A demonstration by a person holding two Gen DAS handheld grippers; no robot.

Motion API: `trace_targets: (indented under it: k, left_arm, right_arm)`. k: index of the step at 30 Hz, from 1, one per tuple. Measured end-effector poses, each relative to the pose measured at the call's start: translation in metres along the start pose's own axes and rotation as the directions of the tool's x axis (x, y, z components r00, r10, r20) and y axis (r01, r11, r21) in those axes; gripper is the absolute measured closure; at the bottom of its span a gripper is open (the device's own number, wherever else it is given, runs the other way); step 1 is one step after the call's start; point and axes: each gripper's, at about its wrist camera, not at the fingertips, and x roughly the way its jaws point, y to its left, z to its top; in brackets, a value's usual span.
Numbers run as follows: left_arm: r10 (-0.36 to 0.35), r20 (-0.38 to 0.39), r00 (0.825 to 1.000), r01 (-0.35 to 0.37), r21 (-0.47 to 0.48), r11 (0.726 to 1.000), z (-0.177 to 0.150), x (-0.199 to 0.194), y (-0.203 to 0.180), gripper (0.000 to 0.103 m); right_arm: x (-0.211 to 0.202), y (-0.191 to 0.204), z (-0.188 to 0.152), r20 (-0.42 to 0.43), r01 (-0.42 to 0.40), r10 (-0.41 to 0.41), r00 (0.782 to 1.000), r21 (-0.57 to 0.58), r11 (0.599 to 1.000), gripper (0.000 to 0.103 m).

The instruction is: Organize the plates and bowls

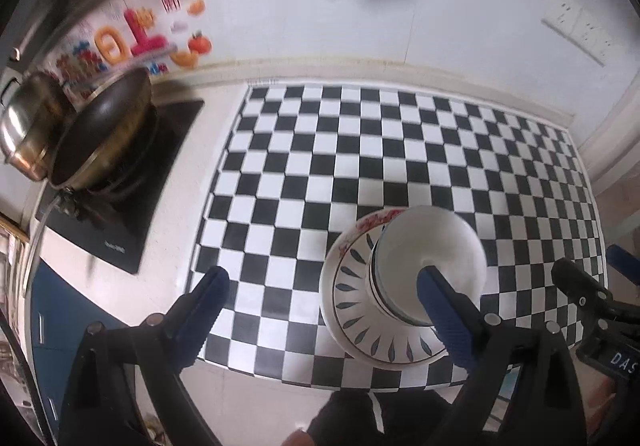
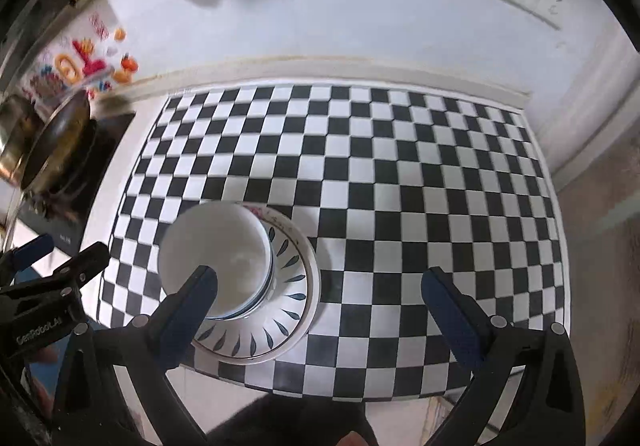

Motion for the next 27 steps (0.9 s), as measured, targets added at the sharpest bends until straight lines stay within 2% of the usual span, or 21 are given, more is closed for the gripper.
trace_targets:
  k: [7,11,17,21,25,27]
  left_arm:
    - [0.013,0.103,0.995,-0.016,0.021,1.0,-0.014,-0.053,-0.003,0.007]
    - [-0.001,0.153,0.988,-0.001,0.013,1.0,-0.024,-0.083,-0.005,0.007]
    - [0.011,0.242,0.97,-0.02,0.035,0.999,-0.051,-0.138,-0.009,0.007]
    - [0.012,0.292,0.956,-0.027,0.05,0.998,-0.074,-0.176,-0.009,0.007]
    - [0.026,0.338,0.941,-0.037,0.027,0.999,-0.098,-0.211,-0.004,0.007]
    - [0.035,0.344,0.938,-0.043,0.015,0.999,-0.109,-0.223,-0.001,0.007]
  right_arm:
    - [-0.071,-0.001,-0.018,0.13,0.022,-0.023,0.991,0.011,1.0,0.0]
    - [-0.114,-0.001,-0.035,0.21,0.047,-0.046,0.977,0.002,0.999,0.0]
    - [-0.174,-0.003,-0.065,0.279,0.04,-0.041,0.959,0.007,0.999,0.0]
    - [-0.22,-0.003,-0.092,0.351,0.039,-0.042,0.935,0.016,0.999,0.0]
    - [-0.257,0.0,-0.117,0.399,0.024,-0.027,0.917,0.012,1.0,0.0]
    - [-0.274,0.0,-0.131,0.408,0.019,-0.021,0.913,0.01,1.0,0.0]
